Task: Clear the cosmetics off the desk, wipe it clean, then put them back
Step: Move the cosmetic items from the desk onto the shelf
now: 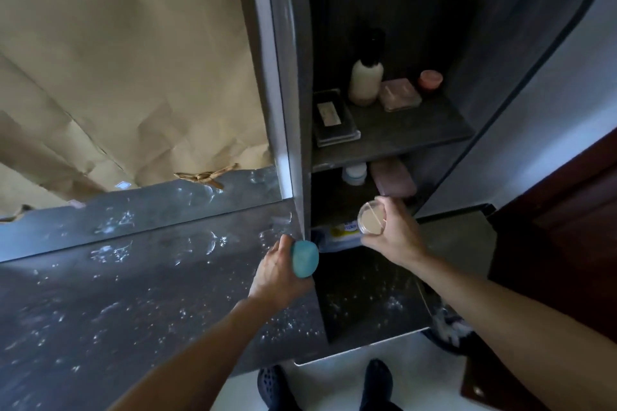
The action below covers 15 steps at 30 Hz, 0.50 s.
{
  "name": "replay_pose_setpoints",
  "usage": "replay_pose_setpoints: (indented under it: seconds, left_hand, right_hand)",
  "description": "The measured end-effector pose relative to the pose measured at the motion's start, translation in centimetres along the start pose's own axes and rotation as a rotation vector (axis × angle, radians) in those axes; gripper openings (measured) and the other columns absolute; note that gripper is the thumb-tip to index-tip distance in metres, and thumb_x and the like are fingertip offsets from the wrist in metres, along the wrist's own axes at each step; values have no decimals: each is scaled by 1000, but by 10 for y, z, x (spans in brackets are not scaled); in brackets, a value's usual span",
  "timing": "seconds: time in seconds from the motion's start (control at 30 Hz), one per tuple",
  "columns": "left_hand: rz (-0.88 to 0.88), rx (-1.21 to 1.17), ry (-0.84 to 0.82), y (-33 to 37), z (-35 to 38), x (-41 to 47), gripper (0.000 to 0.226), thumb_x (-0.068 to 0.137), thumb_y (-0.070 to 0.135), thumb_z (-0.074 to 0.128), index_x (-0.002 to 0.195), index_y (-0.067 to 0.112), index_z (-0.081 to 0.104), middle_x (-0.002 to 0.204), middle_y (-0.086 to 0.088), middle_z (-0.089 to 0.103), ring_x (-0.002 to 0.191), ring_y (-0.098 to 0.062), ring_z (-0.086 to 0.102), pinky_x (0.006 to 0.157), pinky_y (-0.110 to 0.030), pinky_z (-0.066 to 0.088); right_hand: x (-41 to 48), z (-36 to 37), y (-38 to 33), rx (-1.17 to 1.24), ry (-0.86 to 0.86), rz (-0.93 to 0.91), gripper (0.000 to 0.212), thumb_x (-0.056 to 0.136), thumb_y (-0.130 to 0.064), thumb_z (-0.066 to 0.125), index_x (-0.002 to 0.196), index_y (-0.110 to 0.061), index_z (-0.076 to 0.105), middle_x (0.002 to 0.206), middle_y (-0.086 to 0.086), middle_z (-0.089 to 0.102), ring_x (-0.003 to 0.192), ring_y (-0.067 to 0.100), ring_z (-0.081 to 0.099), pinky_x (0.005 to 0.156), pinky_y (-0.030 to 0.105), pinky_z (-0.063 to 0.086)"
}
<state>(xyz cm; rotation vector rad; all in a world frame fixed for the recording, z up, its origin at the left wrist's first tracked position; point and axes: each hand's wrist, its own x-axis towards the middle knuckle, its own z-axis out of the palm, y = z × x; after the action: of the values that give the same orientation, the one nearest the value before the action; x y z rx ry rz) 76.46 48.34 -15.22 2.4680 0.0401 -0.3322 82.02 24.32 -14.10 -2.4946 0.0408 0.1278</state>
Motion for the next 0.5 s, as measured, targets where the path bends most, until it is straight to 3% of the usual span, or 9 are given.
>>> replay_pose_setpoints:
  seconds: [0.13,0.27,0.4,0.5]
  left_hand:
    - [-48,-26,65,31,20,-13,63,58,32,78,108,18,41,104,-1,56,90,-20,53,71,-29,42]
    - [-87,-15,135,53,36,-18,68,59,30,79,115,16,43,108,0,53,94,-18,52,73,-27,42]
    - [-129,2,199,70,42,-19,67,61,28,79,116,13,45,109,-2,49,96,-22,53,75,-32,46]
    - [-149,7,242,82,43,-13,66,62,27,78,118,14,45,110,-2,52,98,-22,52,78,-32,44]
  right_hand:
    - [44,-19,1,-154,-74,-83,85,60,-40,78,134,-24,40,123,4,58,111,27,55,84,30,45]
    - [75,-17,3,-271,-94,-216,76,56,-43,77,124,-23,49,117,5,60,108,27,54,84,32,48]
    - [90,-11,9,-254,-127,-246,77,60,-42,74,127,-18,46,118,10,58,109,29,54,87,34,47]
    - [91,-12,15,-248,-64,-319,63,61,-46,71,113,-18,50,109,8,59,102,28,56,80,34,49]
